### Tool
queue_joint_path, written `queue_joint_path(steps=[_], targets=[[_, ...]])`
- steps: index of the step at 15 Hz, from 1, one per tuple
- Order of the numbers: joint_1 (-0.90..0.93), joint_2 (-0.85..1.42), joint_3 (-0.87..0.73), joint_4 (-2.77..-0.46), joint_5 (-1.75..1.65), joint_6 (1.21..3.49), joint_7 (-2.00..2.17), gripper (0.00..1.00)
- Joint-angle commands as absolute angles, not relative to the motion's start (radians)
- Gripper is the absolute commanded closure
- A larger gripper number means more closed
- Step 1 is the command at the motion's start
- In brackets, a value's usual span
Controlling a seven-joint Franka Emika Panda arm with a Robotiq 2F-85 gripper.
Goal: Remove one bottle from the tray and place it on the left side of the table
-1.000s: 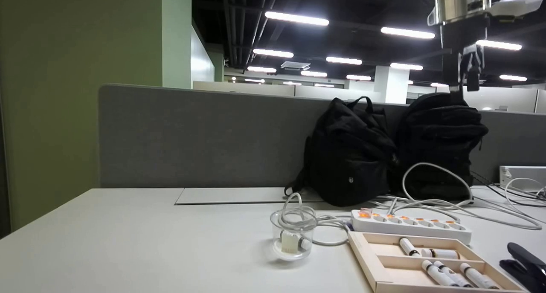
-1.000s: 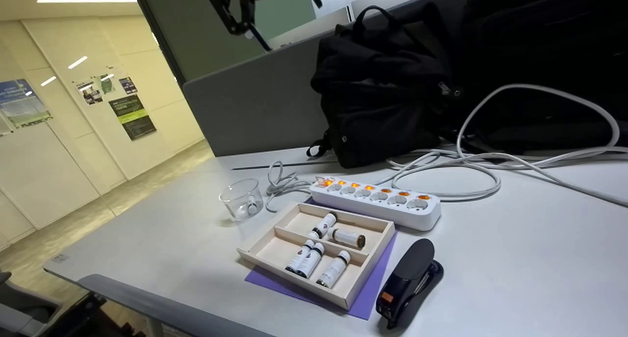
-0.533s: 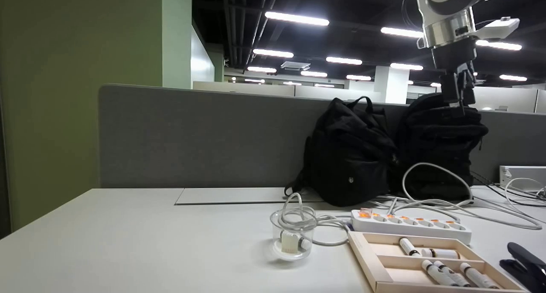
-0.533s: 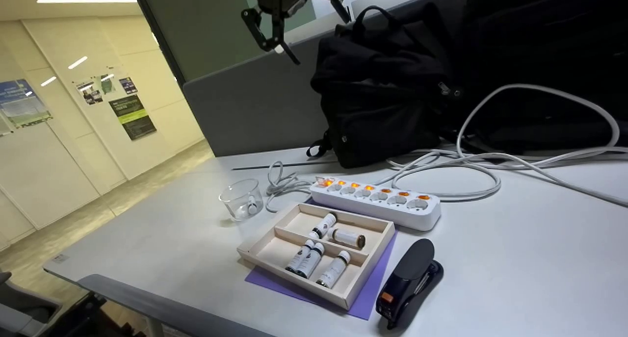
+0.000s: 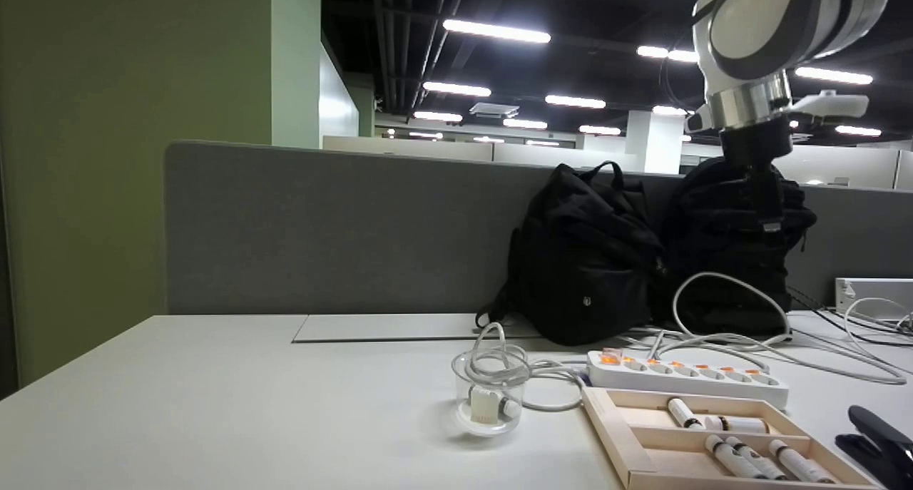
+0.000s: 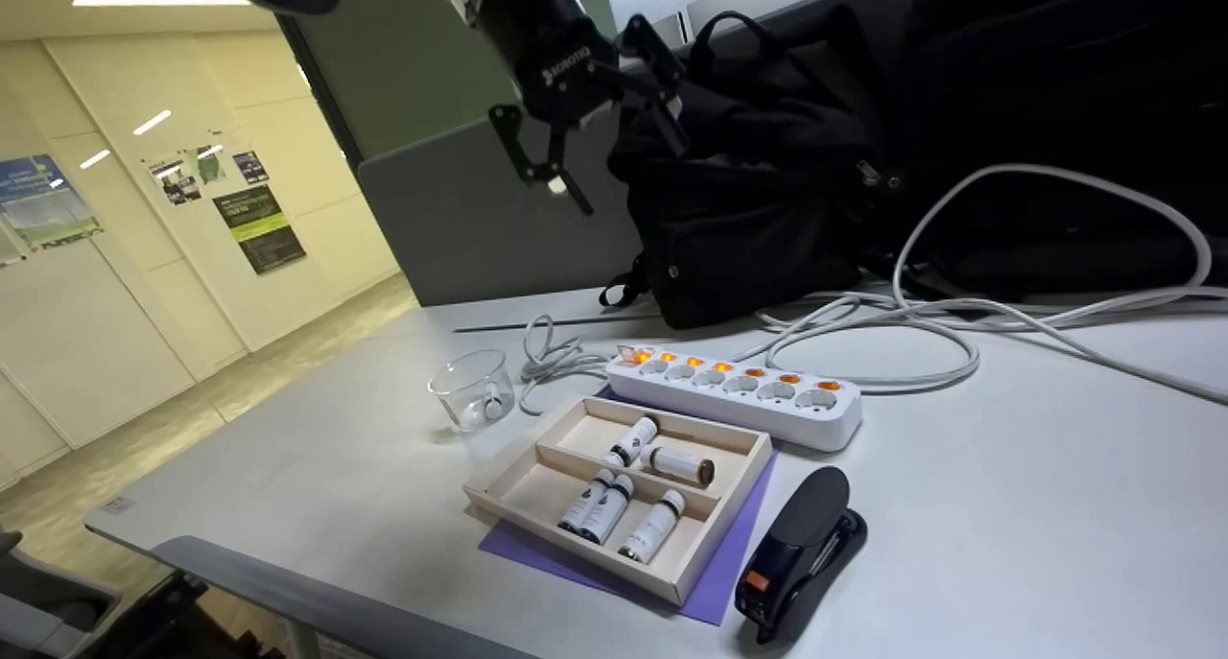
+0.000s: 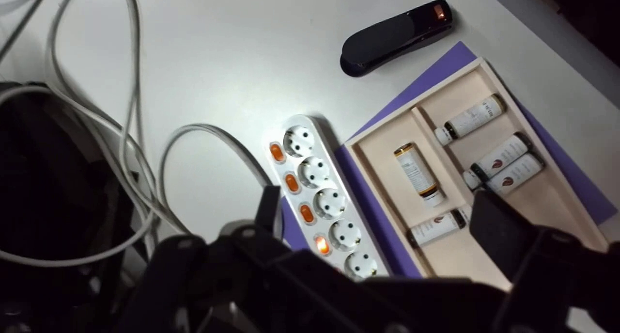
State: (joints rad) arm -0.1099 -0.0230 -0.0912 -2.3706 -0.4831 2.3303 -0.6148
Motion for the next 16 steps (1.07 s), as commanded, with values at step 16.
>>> queue_joint_path(steps=[16], targets=[[-0.226, 0.322, -0.085, -2.431, -0.214, 2.645, -1.341, 0.00]])
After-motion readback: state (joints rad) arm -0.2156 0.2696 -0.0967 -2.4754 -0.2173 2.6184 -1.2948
